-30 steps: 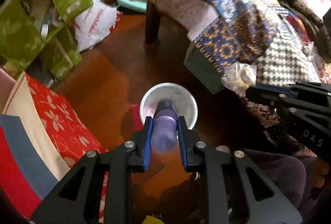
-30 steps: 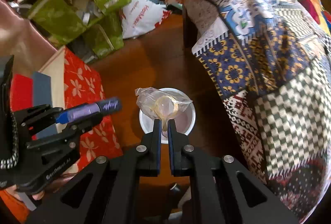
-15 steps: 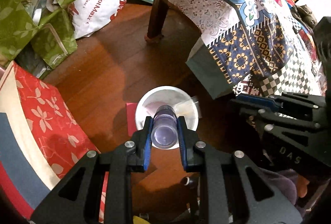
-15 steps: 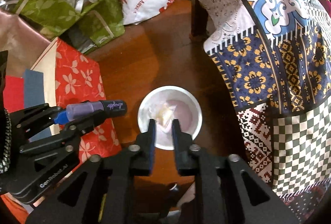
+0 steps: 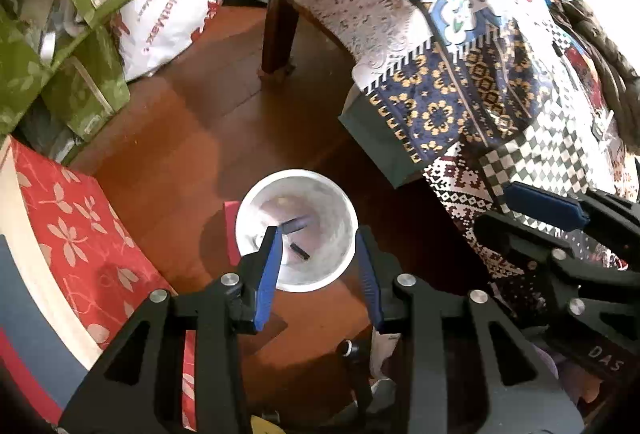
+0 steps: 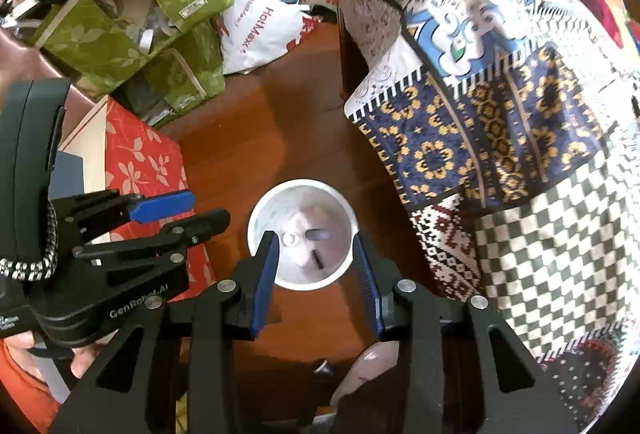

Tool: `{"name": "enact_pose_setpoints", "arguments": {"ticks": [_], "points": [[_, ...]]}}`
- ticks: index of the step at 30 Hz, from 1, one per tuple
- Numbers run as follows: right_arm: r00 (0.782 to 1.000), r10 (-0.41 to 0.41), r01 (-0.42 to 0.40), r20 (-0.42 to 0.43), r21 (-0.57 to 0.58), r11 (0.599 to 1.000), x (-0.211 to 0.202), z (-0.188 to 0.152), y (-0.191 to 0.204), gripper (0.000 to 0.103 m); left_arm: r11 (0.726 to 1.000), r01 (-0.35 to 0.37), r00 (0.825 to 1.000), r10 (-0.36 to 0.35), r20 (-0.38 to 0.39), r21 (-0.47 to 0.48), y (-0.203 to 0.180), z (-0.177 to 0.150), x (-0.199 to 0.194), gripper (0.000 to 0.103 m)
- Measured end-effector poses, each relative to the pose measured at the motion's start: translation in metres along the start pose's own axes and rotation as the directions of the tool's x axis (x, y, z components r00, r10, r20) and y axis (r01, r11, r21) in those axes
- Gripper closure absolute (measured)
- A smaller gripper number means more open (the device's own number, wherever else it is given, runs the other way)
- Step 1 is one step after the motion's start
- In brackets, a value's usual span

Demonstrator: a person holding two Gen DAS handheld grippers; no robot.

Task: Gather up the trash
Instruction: 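Open the right tool to drop the wrapper while the left tool drops the tube into the bin, then move both open tools back toward the items on the bed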

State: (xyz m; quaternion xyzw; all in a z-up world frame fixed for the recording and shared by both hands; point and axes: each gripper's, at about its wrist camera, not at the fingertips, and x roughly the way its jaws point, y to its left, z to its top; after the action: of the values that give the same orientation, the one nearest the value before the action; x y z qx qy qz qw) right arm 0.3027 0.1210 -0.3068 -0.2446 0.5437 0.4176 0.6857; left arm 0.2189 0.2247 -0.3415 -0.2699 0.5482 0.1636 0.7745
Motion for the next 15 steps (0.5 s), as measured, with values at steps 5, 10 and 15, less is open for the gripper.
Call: {"name": "enact_pose_setpoints", "arguments": {"ticks": [5,10,15], "points": [[0.998,-0.023,0.025,0.052,-0.031,0.999,-0.027,-0.012,0.003,0.068,0.998,-0.04,0.997,0.036,0.061,0.056,-0.012,-0.01,-0.033,0.067],[0.993,-0.033,0.037,0.113,-0.038,0.999,-0.06,-0.027,0.005,0.068,0.994,-0.069,0.988,0.056,0.145,0.09,-0.025,-0.024,-0.077,0.067],[0.983,-0.035,0.041,0.183,-0.028,0.999,-0.097,-0.044,0.006,0.068,0.99,-0.081,0.97,0.051,0.238,0.119,-0.042,-0.04,-0.126,0.067]]}}
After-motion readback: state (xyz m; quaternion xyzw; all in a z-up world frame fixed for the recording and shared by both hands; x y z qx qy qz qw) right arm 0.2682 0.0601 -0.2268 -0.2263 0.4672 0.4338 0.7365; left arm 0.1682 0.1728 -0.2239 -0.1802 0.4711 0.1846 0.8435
